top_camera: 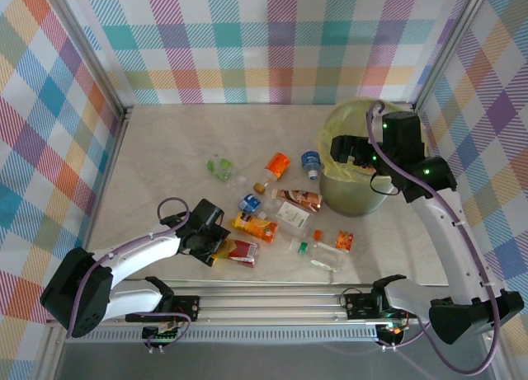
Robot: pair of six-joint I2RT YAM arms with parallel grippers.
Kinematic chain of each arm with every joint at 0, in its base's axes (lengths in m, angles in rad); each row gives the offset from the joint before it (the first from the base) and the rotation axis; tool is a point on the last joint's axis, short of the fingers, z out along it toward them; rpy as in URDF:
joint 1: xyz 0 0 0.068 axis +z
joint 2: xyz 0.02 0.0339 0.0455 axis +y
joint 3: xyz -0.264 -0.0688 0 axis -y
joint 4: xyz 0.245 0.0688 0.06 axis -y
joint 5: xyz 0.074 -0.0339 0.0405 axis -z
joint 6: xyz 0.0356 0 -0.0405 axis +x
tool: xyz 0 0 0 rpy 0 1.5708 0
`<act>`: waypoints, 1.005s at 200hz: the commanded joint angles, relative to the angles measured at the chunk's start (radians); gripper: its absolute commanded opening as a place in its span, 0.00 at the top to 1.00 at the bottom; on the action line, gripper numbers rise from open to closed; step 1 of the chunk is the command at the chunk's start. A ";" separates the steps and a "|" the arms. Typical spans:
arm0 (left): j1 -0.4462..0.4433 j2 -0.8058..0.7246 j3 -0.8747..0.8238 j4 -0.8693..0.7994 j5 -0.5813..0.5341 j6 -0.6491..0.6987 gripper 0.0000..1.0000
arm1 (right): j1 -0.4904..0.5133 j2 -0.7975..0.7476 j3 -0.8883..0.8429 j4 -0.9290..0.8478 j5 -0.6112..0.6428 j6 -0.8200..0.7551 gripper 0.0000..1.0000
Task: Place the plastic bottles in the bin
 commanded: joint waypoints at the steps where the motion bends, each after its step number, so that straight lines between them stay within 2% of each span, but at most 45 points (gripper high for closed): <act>1: 0.001 -0.045 0.034 -0.016 -0.037 0.006 0.48 | 0.000 -0.019 -0.009 0.018 0.004 -0.022 0.00; 82: 0.041 -0.258 0.136 -0.234 -0.160 0.067 0.52 | -0.001 -0.006 0.018 0.016 -0.008 -0.010 0.00; 137: 0.077 -0.324 0.213 -0.270 -0.210 0.158 0.55 | 0.000 -0.007 0.045 0.009 -0.041 0.000 0.00; 201: 0.120 -0.313 0.327 -0.240 -0.254 0.295 0.58 | 0.000 -0.013 0.064 0.003 -0.065 0.010 0.00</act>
